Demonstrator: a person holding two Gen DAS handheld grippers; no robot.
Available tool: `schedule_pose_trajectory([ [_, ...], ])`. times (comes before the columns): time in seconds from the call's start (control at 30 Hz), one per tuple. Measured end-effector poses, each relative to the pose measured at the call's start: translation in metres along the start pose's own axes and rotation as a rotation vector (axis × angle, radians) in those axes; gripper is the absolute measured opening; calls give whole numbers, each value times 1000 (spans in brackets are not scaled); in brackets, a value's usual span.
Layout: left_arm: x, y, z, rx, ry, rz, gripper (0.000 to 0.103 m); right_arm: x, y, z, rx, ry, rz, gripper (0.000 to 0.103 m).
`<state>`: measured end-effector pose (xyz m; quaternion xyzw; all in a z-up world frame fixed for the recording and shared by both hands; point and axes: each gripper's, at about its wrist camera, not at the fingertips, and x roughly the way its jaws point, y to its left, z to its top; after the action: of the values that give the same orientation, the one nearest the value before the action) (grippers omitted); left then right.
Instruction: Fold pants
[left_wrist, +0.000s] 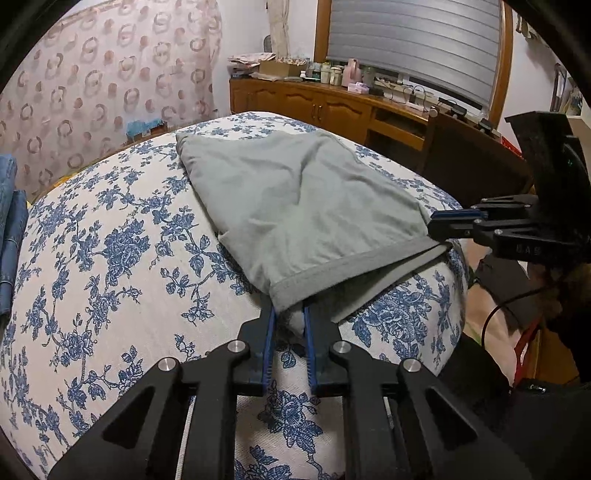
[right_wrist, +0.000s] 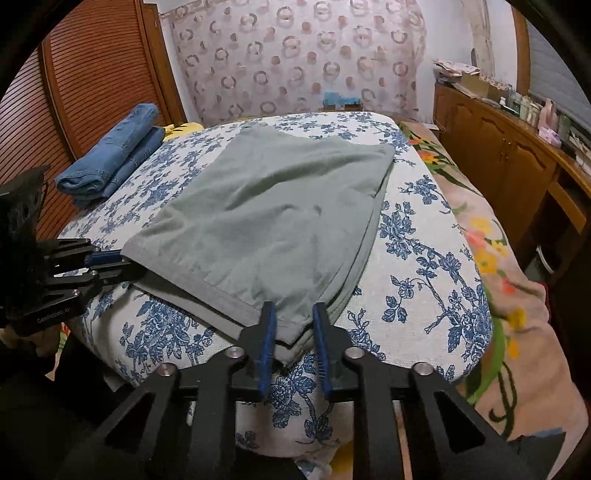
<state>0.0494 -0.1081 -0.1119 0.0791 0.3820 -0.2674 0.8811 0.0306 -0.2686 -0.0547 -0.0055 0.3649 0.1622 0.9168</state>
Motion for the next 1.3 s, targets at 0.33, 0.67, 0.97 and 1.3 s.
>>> schedule_pose_trajectory([
  [0.33, -4, -3, -1, 18, -10, 8, 15, -24, 8, -4, -45, -33, 15, 4],
  [0.67, 1, -4, -5, 20, 7, 0, 16, -14, 0, -9, -7, -7, -18, 4],
  [0.97, 1, -4, -5, 17, 6, -2, 16, -5, 3, -8, 5, -3, -40, 34],
  [1.3, 1, -2, -5, 13, 6, -5, 16, 0, 0, -6, 48, 21, -14, 35],
])
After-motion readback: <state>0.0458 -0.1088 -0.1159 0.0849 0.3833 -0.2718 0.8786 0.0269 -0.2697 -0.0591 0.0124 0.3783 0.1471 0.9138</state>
